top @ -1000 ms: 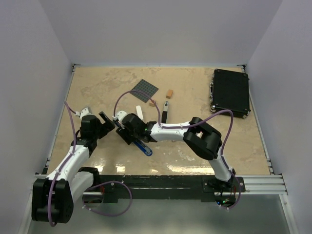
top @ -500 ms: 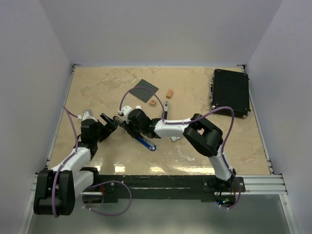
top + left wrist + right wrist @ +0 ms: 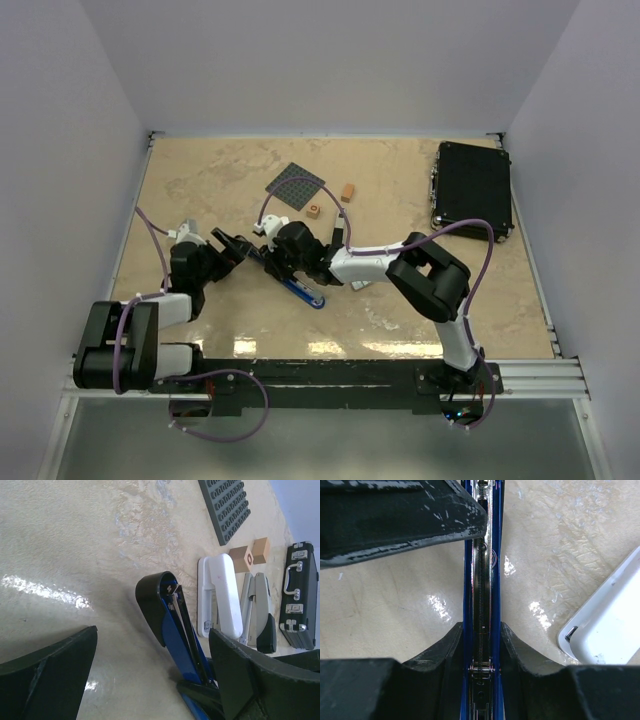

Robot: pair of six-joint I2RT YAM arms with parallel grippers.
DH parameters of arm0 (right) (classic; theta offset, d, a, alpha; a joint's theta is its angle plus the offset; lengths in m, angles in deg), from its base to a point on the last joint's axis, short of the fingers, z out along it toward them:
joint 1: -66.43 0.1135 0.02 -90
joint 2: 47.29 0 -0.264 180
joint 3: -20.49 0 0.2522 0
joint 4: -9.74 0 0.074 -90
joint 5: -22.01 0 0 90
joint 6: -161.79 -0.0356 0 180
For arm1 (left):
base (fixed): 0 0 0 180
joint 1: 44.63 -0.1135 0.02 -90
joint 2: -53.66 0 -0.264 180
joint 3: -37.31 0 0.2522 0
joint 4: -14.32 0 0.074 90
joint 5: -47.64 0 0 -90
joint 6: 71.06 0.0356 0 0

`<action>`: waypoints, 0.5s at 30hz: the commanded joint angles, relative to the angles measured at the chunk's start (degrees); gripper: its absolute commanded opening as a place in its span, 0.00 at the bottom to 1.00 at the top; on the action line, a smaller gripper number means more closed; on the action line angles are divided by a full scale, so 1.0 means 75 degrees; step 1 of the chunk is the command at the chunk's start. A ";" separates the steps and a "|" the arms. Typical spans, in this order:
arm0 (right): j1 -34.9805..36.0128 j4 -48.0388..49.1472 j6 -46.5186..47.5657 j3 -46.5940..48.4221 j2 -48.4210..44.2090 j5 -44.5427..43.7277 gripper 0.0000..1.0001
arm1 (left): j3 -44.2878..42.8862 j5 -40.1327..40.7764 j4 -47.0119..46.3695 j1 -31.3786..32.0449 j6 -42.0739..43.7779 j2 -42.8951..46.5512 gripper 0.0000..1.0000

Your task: Load the staples into the stapler

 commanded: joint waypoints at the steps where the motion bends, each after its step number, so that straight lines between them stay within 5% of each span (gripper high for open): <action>1: -0.0026 0.1018 -0.0033 -0.0013 -0.0502 0.0331 0.02 | -0.0051 -0.0149 -0.1130 -0.0054 -0.0092 -0.0305 0.96; 15: -0.0026 0.1358 0.0014 -0.0306 -0.0490 0.0402 0.02 | -0.0075 0.0238 -0.1598 -0.0054 -0.0080 -0.0703 0.64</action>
